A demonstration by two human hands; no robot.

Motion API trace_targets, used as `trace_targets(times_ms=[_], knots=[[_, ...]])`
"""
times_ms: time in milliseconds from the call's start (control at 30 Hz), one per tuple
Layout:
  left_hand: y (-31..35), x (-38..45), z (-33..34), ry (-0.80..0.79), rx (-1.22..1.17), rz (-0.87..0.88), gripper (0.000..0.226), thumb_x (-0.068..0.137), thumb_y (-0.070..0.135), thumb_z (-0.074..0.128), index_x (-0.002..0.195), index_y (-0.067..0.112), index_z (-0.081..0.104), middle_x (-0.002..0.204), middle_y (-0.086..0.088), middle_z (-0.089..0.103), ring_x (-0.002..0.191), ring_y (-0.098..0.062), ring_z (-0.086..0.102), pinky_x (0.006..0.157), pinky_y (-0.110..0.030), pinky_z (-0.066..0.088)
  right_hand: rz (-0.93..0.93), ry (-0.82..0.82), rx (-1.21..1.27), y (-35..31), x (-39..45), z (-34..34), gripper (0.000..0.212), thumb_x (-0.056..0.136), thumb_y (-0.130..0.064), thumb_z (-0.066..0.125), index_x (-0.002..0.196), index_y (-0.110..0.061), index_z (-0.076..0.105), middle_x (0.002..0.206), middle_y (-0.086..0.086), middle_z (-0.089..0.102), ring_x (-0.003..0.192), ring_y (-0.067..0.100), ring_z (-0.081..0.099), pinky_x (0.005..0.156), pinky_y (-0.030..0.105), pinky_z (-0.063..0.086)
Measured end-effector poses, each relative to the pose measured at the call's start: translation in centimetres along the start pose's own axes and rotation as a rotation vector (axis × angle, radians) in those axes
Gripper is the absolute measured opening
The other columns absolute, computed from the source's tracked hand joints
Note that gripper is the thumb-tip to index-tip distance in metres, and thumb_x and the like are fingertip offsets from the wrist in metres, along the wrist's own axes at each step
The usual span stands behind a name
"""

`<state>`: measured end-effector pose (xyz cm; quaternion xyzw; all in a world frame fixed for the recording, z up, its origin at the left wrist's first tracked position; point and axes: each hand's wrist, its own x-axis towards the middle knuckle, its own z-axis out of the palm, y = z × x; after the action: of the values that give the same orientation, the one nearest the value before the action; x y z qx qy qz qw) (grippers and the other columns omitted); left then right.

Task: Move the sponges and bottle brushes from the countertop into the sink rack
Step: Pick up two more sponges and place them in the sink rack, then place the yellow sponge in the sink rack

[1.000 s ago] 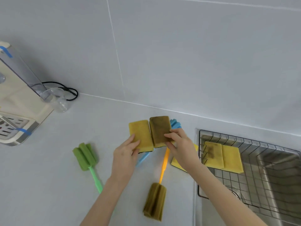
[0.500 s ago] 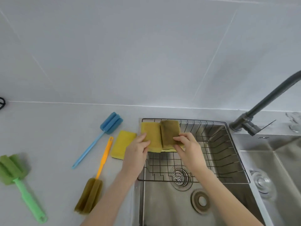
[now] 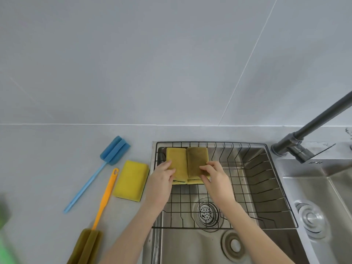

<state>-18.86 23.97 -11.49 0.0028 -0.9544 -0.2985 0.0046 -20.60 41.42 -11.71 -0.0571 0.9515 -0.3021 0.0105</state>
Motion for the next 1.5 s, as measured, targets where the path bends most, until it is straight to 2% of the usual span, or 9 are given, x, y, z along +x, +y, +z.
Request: trace_targets(times_ms=[367,433,533,667,900,1033,1200,1367,1500], knots=[[0.1,-0.2,1.2,-0.046,0.140,0.010,0.034,0.089,0.009,0.049,0.123,0.008,0.049,0.148,-0.008,0.031,0.136,-0.020,0.026,0.110,-0.029,0.030,-0.061,-0.029,-0.157,0.7,-0.3,1.2,0.026,0.082,-0.006,0.065,0.108,-0.009,0.063,0.124,0.015,0.057,0.106,0.031,0.060,0.067,0.042,0.058],[0.2,-0.4,1.1,-0.079,0.171,0.015,0.038,0.088,0.010,0.051,0.125,0.006,0.045,0.149,-0.009,0.028,0.136,-0.022,0.024,0.109,-0.032,0.031,-0.081,-0.026,-0.204,0.3,-0.5,1.0,0.028,0.081,-0.004,0.064,0.109,-0.007,0.063,0.121,0.018,0.058,0.106,0.036,0.058,0.075,0.045,0.056],[0.4,-0.6,0.4,-0.148,0.242,0.058,0.048,0.086,0.012,0.054,0.130,0.005,0.036,0.151,-0.013,0.023,0.136,-0.027,0.022,0.112,-0.037,0.027,-0.061,-0.049,-0.380,-0.9,-0.2,0.3,0.027,0.085,-0.013,0.058,0.111,-0.013,0.061,0.126,0.015,0.055,0.117,0.036,0.047,0.095,0.045,0.042],[0.6,-1.6,-2.1,-0.147,0.035,0.070,0.057,0.087,0.007,0.052,0.137,0.017,0.026,0.150,-0.011,0.025,0.135,-0.025,0.029,0.107,-0.036,0.035,-0.031,-0.071,-0.439,-4.1,0.5,-0.6,0.032,0.089,-0.021,0.048,0.121,-0.018,0.051,0.136,0.008,0.046,0.127,0.031,0.036,0.104,0.044,0.031],[-3.5,-6.2,-8.8,0.147,-0.081,0.020,0.029,0.088,0.011,0.050,0.115,0.020,0.054,0.121,0.000,0.060,0.112,-0.017,0.052,0.095,-0.026,0.036,-0.265,-0.095,-0.064,-12.1,-1.9,1.4,0.037,0.091,-0.010,0.049,0.127,-0.015,0.046,0.124,0.006,0.059,0.109,0.026,0.054,0.086,0.035,0.045],[-8.1,-9.8,-11.4,0.177,-0.088,-0.089,0.027,0.086,0.012,0.054,0.112,0.020,0.057,0.118,-0.001,0.062,0.107,-0.020,0.056,0.089,-0.033,0.044,-0.332,-0.148,-0.022,-15.5,-3.8,4.5,0.034,0.089,-0.006,0.052,0.122,-0.012,0.051,0.121,0.007,0.061,0.111,0.027,0.052,0.089,0.036,0.046],[-13.2,-12.9,-13.6,0.191,-0.005,-0.247,0.028,0.084,0.012,0.056,0.111,0.016,0.059,0.125,-0.005,0.057,0.116,-0.023,0.051,0.098,-0.034,0.040,-0.452,-0.227,-0.057,-18.5,-5.9,8.1,0.030,0.088,-0.007,0.052,0.117,-0.017,0.055,0.121,0.002,0.059,0.112,0.022,0.049,0.089,0.028,0.042],[-17.9,-14.9,-16.4,0.207,0.056,-0.346,0.029,0.083,0.010,0.059,0.112,0.013,0.060,0.126,-0.010,0.057,0.120,-0.027,0.048,0.098,-0.038,0.041,-0.539,-0.371,-0.160,-21.4,-6.7,11.1,0.033,0.091,-0.006,0.048,0.120,-0.020,0.053,0.130,0.002,0.051,0.116,0.022,0.048,0.091,0.031,0.044],[-19.5,-15.2,-17.2,0.174,0.054,-0.330,0.028,0.085,0.012,0.058,0.112,0.013,0.059,0.126,-0.009,0.057,0.121,-0.026,0.047,0.099,-0.037,0.039,-0.497,-0.304,-0.214,-22.5,-6.7,11.6,0.036,0.085,0.003,0.054,0.115,-0.015,0.058,0.124,0.006,0.057,0.113,0.027,0.052,0.090,0.037,0.048]])
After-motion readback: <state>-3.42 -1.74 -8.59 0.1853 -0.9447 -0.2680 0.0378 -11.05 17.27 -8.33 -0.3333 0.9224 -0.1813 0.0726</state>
